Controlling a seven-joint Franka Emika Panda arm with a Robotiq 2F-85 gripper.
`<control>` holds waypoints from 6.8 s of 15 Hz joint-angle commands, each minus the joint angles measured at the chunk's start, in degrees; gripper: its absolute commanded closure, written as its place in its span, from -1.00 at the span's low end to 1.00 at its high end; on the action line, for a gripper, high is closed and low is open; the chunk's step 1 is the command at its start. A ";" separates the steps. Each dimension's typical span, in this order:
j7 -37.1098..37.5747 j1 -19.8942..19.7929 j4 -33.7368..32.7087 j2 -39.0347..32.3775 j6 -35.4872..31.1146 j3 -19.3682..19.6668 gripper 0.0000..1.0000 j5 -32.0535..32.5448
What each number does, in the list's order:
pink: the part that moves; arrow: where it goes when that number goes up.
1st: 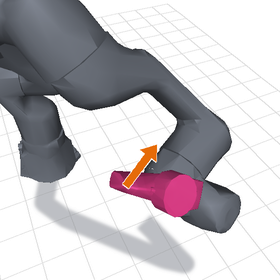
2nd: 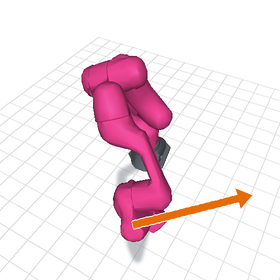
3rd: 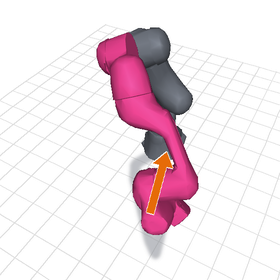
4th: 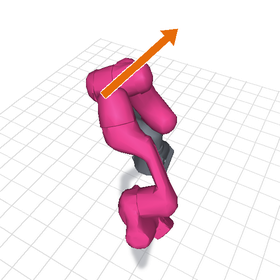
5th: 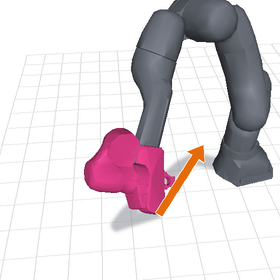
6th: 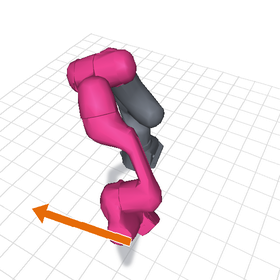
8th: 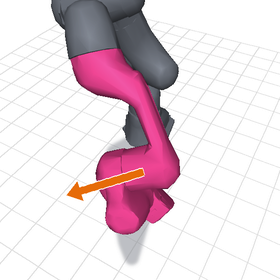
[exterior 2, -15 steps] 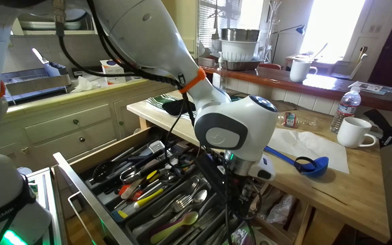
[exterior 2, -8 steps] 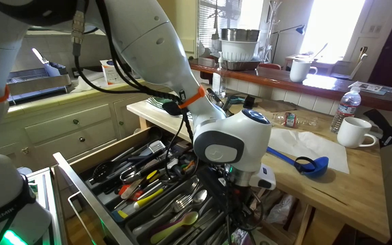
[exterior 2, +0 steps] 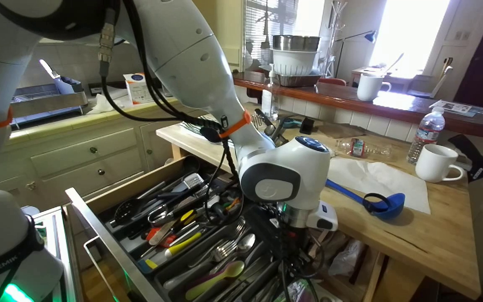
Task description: Remove the spoon from the drawer
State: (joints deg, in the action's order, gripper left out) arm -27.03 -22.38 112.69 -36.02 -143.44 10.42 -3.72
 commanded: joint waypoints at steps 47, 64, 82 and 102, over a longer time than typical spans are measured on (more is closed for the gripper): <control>-3.32 -6.89 4.47 0.84 -8.23 -4.18 0.27 -1.03; -3.09 -5.97 2.94 -1.99 -6.84 -4.55 0.43 0.99; -2.39 -4.90 4.50 -0.15 -7.46 -3.69 0.77 2.92; -3.01 -5.28 14.50 7.98 -11.54 -4.14 0.96 3.09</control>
State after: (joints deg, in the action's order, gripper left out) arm -30.33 -27.05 122.90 -31.28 -153.46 6.58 -0.82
